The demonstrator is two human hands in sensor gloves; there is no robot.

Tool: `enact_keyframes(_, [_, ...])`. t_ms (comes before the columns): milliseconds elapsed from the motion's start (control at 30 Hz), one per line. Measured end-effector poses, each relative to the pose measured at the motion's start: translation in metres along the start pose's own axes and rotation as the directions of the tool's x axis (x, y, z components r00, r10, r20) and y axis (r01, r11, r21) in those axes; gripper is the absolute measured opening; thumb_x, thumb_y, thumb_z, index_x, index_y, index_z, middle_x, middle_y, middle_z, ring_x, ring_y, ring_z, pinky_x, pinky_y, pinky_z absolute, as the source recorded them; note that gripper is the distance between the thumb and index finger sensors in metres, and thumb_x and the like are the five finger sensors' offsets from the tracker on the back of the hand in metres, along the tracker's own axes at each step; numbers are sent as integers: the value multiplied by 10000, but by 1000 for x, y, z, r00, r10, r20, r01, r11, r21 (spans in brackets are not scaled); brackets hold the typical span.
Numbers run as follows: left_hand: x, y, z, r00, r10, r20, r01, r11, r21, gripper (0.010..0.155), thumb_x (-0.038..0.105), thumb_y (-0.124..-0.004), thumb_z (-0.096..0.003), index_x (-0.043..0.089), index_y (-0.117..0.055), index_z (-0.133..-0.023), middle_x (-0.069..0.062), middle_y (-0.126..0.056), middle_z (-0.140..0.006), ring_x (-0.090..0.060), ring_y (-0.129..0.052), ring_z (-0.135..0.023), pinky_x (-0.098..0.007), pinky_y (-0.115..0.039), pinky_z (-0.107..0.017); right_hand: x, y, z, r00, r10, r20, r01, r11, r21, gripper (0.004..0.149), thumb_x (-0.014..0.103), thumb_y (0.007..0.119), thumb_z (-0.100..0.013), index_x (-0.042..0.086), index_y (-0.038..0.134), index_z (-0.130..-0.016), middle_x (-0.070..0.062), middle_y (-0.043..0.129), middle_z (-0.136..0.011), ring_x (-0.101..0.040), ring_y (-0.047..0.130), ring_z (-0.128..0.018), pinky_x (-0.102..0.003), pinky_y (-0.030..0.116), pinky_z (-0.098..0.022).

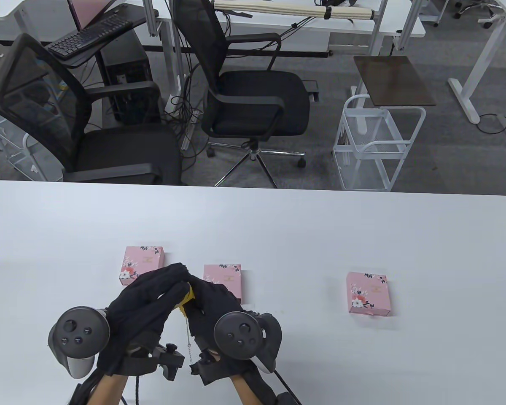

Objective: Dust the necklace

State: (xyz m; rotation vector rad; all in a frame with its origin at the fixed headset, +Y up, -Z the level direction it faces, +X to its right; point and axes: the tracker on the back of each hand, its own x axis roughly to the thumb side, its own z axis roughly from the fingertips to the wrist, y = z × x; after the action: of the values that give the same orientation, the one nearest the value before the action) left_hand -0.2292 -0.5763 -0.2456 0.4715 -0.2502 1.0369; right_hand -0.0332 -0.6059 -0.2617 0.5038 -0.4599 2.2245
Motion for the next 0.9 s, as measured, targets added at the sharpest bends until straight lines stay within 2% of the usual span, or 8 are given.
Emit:
enact_keyframes(200, [0, 2, 0, 1000, 12, -1, -12, 1000, -1, 354, 454, -922, -512, 310, -946, -835, 22, -1006, -887, -224, -948, -815, -454, -820, -584, -3, 3, 0, 1000, 11, -15, -11, 1000, -18, 377, 350, 794, -614, 103, 823, -897, -136, 970, -703, -342, 972, -529, -487, 809, -488])
enact_keyframes(367, [0, 3, -1, 1000, 15, -3, -15, 1000, 3, 352, 454, -922, -512, 308, -950, -830, 0, -1025, -857, -210, -970, -781, -440, -835, -563, -3, 6, -1, 1000, 23, -1, -23, 1000, 16, 375, 254, 803, -609, 111, 779, -955, -187, 919, -832, -395, 944, -642, -516, 783, -532])
enact_keyframes(467, [0, 4, -1, 1000, 20, -4, -20, 1000, 7, 350, 454, -922, -512, 309, -950, -830, 4, -1031, -850, -207, -975, -774, -439, -838, -558, -4, 7, -1, 1000, 19, -12, -18, 999, 26, 371, 274, 806, -602, 120, 793, -940, -167, 940, -787, -367, 958, -599, -505, 791, -522])
enact_keyframes(600, [0, 5, -1, 1000, 27, -1, -27, 1000, 12, 350, 453, -920, -513, 307, -950, -830, 3, -1031, -848, -207, -975, -773, -439, -838, -556, -7, 9, -1, 1000, 7, -22, -7, 1000, 14, 378, 365, 797, -611, 110, 828, -889, -121, 975, -685, -332, 976, -516, -484, 812, -485])
enact_keyframes(767, [0, 5, -1, 1000, 30, 3, -30, 999, 15, 349, 454, -919, -514, 309, -949, -829, 5, -1032, -845, -207, -975, -771, -438, -839, -555, -5, 10, -2, 999, 41, -9, -41, 998, 36, 374, 265, 802, -616, 129, 774, -963, -176, 920, -825, -385, 945, -635, -514, 783, -532])
enact_keyframes(833, [0, 6, -1, 1000, 29, 7, -29, 999, 13, 350, 454, -919, -513, 310, -948, -831, 6, -1031, -846, -207, -976, -771, -438, -839, -555, -6, 10, -2, 999, 44, -11, -43, 998, 40, 373, 265, 806, -611, 134, 778, -959, -171, 925, -817, -379, 947, -627, -512, 785, -530])
enact_keyframes(900, [0, 6, 0, 1000, 30, 9, -30, 999, 13, 349, 453, -919, -515, 311, -947, -832, 4, -1032, -845, -206, -975, -770, -437, -838, -555, -8, 11, -1, 999, 35, -19, -34, 999, 28, 372, 313, 806, -611, 128, 800, -934, -143, 953, -757, -353, 962, -576, -500, 796, -514])
